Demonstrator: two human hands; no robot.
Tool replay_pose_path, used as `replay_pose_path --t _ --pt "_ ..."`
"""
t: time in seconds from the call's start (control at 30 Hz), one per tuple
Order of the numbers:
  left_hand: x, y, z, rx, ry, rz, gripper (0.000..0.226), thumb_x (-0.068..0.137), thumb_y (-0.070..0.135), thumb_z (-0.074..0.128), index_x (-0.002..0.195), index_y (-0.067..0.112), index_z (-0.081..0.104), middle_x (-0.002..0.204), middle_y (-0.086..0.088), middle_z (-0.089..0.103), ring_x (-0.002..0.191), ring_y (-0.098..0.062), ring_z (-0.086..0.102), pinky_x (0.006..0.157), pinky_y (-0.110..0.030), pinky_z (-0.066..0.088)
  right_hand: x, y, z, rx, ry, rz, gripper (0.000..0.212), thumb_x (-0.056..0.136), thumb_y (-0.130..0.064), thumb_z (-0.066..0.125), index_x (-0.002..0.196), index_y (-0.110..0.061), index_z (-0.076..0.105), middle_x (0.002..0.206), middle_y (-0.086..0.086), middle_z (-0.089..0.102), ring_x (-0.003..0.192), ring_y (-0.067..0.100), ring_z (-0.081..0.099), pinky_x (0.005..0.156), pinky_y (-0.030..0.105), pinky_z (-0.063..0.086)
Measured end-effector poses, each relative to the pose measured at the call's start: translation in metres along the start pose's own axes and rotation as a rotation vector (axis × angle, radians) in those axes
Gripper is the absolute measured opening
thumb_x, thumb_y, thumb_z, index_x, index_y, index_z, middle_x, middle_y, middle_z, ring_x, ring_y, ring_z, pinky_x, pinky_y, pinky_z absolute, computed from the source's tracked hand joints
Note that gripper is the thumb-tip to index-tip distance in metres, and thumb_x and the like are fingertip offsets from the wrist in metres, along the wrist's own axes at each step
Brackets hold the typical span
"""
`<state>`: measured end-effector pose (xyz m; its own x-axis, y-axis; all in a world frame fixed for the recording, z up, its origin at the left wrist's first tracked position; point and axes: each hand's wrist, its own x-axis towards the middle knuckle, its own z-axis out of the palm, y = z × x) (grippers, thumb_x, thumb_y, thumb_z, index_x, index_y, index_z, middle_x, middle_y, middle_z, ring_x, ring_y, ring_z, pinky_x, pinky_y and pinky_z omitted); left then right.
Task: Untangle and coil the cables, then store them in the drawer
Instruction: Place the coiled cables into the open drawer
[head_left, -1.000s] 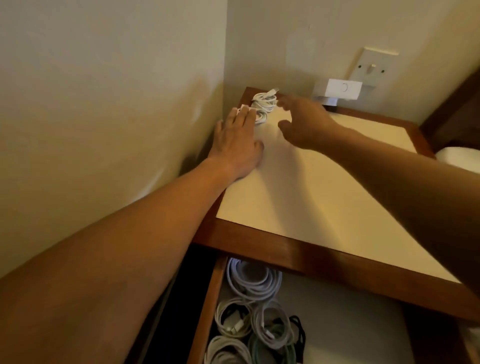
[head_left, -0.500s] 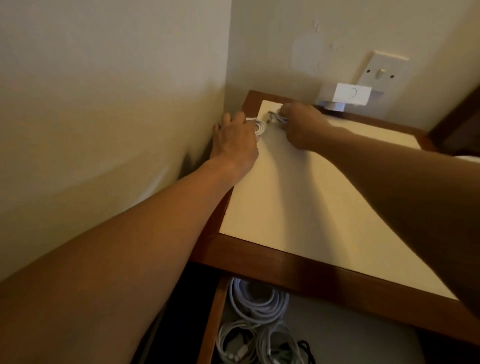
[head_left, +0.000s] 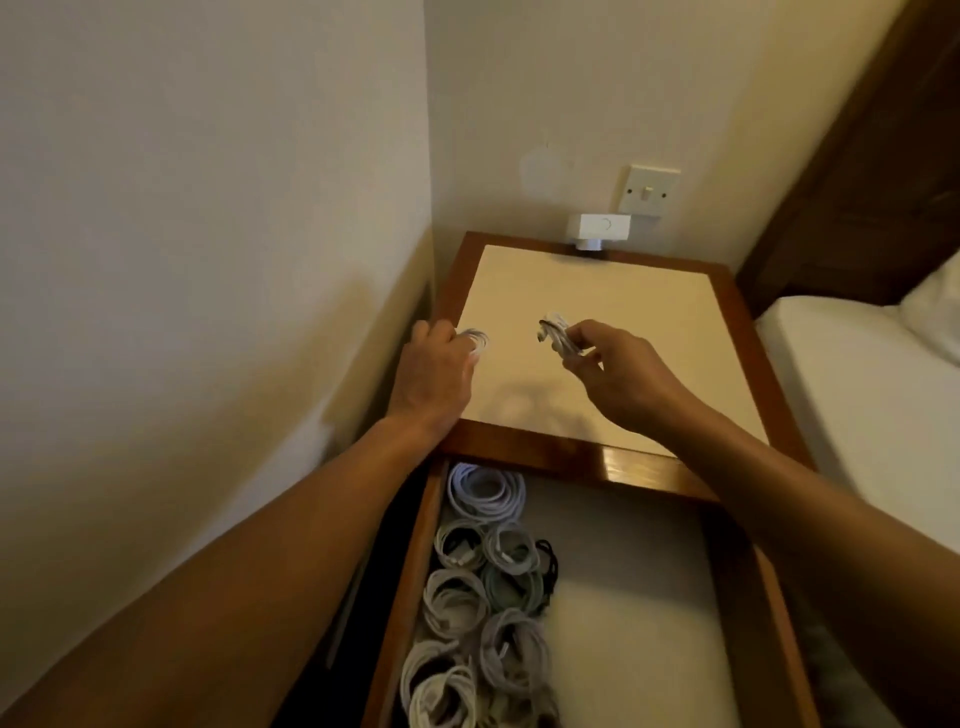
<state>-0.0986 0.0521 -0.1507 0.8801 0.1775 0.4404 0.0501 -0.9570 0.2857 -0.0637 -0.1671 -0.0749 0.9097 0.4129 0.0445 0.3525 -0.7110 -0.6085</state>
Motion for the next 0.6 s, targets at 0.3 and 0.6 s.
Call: replay_pose_path --t 0.3,0.6 --pt "-0.153 0.051 -0.074 -0.11 0.053 0.007 0.017 0.096 0.021 0.066 0.109 0.014 0.075 0.101 -0.004 0.066 0.094 -0.026 0.05 0.079 -0.039 0.047 -0.142 -0.018 -0.003 0.069 -0.068 -0.018 0.016 0.103 -0.028 0.058 0.114 -0.025 0.069 0.112 -0.001 0.071 0.097 0.019 0.064 0.081 0.038 0.052" --pt "-0.258 0.073 -0.086 -0.003 -0.282 0.097 0.019 0.091 0.031 0.068 0.105 0.024 0.08 0.106 0.004 0.069 0.115 -0.026 0.051 0.098 -0.042 0.046 -0.241 -0.012 0.033 -0.025 -0.284 0.028 0.011 0.099 -0.03 0.067 0.105 -0.034 0.075 0.093 -0.016 0.068 0.087 0.004 0.062 0.066 0.024 0.046"
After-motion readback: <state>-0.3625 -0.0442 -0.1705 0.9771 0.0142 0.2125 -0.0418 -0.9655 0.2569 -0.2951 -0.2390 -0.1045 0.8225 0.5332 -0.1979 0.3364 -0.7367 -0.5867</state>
